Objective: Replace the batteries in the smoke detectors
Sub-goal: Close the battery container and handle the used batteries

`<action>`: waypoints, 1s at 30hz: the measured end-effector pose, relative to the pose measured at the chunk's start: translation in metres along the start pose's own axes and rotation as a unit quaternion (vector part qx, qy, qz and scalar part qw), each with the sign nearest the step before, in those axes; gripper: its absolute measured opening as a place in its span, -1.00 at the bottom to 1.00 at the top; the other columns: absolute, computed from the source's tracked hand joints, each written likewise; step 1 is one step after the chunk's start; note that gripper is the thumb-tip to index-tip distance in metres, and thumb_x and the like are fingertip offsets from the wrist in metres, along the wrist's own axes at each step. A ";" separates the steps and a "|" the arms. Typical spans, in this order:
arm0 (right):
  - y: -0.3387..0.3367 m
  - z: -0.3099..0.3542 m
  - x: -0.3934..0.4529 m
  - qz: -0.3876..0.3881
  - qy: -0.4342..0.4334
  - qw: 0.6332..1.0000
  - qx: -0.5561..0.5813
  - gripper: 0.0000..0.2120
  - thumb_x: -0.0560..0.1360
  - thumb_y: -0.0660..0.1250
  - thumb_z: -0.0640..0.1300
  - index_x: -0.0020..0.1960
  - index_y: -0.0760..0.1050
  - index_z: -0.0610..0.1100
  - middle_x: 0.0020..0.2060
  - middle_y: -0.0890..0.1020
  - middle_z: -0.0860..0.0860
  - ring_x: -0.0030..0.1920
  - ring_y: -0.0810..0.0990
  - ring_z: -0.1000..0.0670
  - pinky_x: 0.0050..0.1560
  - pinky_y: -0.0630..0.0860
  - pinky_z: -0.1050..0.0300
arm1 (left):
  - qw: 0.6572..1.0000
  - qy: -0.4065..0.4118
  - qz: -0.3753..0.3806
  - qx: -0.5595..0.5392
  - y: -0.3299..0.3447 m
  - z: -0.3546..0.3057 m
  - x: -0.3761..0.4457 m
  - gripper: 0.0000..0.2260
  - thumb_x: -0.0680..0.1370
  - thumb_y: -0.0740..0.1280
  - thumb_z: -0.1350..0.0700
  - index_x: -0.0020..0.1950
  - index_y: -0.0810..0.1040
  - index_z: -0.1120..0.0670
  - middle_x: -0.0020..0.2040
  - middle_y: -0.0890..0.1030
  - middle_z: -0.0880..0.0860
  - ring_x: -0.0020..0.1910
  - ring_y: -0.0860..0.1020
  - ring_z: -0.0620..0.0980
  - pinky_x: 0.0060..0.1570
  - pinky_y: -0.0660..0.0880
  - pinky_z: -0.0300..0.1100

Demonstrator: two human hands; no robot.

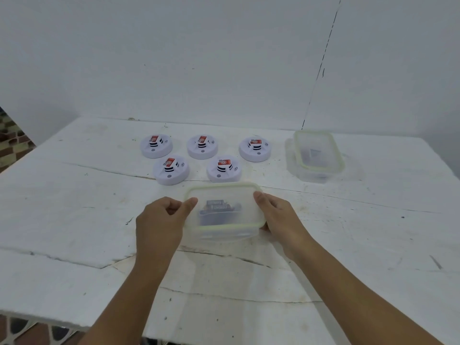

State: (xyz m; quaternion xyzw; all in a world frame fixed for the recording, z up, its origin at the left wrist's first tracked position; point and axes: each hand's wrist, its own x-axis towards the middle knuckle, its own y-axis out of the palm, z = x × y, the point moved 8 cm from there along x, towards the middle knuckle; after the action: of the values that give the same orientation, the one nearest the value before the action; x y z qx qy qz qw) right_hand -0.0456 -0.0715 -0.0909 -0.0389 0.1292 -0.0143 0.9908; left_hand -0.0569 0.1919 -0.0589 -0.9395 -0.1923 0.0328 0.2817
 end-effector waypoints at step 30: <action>0.001 -0.001 0.000 -0.044 -0.038 0.994 -0.091 -0.30 0.63 0.11 0.30 -0.01 0.49 -0.40 -0.18 0.47 -0.08 -0.24 0.43 -0.02 -0.20 0.34 0.11 | 0.996 -0.051 -0.017 -0.074 0.008 0.011 -0.001 -0.67 0.56 0.43 -0.18 -0.07 0.65 0.10 -0.21 0.63 -0.03 -0.21 0.55 -0.07 -0.24 0.41 -0.19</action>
State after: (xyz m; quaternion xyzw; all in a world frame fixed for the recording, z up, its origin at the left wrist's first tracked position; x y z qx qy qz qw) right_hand -0.0458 -0.0710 -0.0924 -0.1352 0.0906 -0.0441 0.9857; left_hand -0.0572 0.1908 -0.0722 -0.9514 -0.2241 0.0620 0.2019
